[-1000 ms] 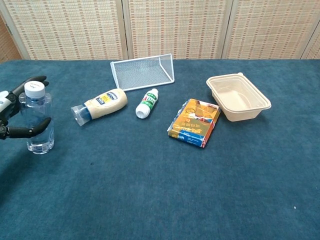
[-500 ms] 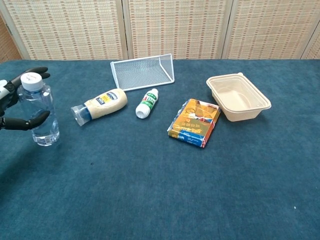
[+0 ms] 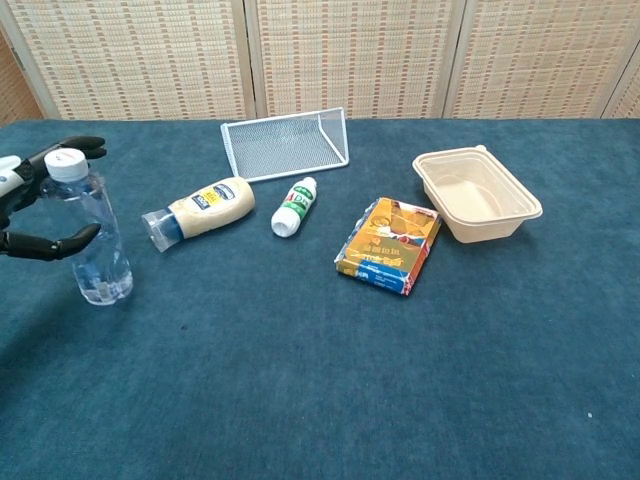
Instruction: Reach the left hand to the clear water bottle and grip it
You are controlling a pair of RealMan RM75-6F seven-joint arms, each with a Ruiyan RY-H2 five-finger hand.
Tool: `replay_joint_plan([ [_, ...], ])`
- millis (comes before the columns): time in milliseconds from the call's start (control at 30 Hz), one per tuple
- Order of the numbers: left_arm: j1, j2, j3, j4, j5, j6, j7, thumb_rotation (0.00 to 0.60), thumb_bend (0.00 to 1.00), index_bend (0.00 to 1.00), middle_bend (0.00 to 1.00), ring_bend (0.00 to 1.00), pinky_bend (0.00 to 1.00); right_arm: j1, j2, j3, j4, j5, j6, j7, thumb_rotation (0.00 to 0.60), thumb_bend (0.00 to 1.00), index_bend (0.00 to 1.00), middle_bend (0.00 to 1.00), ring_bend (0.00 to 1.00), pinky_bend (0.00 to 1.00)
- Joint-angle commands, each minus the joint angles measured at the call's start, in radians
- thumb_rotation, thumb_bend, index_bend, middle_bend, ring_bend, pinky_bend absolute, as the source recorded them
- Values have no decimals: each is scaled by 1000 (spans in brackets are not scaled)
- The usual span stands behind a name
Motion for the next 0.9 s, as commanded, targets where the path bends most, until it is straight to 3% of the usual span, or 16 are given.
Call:
replay_joint_plan([
  [33,0,7,0,-7,-7,-8,3,600,383,0,0,0,143,1,2,-1,-2,-3,-1,1,600,170,0,7,0,122],
  [367,-6,49,-18,-43,-19,-11,38,600,381,0,0,0,142,3,0,1,-3,6,-7,-4,600,169,0,7,0,122],
  [900,-25,317,17,-288,42,-47,282,600,379,0,0,0,139,12,-7,3,-4,16,-25,-20,600,170,0,7,0,122],
])
